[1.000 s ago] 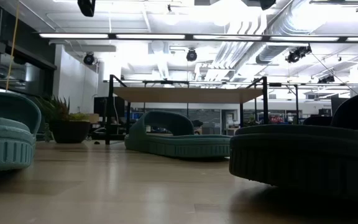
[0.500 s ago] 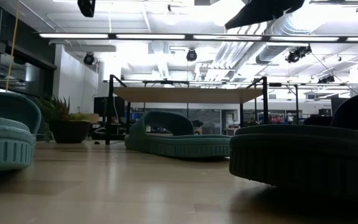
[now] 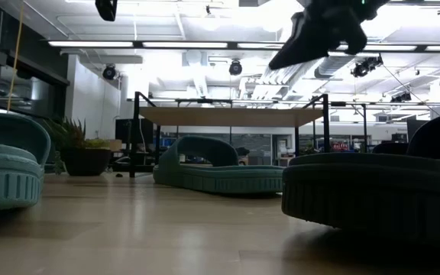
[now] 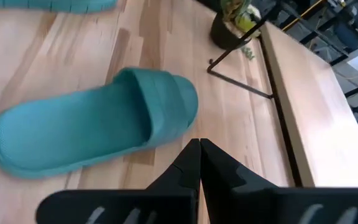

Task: Pick and place slides into the shelf
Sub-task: Put the top green slide on the shelf

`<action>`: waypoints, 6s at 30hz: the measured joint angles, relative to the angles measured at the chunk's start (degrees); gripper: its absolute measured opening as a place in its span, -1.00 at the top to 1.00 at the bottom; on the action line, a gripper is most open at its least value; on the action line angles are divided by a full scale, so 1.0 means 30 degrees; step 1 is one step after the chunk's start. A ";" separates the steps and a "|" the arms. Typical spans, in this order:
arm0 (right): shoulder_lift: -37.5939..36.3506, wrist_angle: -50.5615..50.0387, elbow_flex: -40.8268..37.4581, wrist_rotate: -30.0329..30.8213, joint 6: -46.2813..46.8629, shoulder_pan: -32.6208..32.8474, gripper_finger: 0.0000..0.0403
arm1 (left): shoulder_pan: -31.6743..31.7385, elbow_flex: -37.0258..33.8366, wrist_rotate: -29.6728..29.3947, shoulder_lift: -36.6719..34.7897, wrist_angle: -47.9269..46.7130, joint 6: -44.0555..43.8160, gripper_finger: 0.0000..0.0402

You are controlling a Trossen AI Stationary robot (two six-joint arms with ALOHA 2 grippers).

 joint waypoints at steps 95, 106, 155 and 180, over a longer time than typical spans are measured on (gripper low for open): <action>0.9707 1.1513 0.0000 -0.1650 -0.2354 -0.2484 0.10 | -0.0004 -0.0007 -0.0096 0.0000 0.0161 0.0007 0.99; 0.9707 1.1226 0.0000 -0.1681 -0.2356 -0.2484 0.30 | -0.0007 -0.0007 -0.0102 0.0000 0.0157 0.0007 0.99; 0.8643 0.9188 0.0000 -0.2281 -0.1937 -0.2841 1.00 | -0.0007 -0.0007 -0.0102 0.0000 0.0132 0.0168 0.99; 0.5376 0.7634 -0.0007 -0.1923 -0.1853 -0.2245 1.00 | -0.0005 -0.0007 -0.0187 0.0000 0.0143 0.0168 0.99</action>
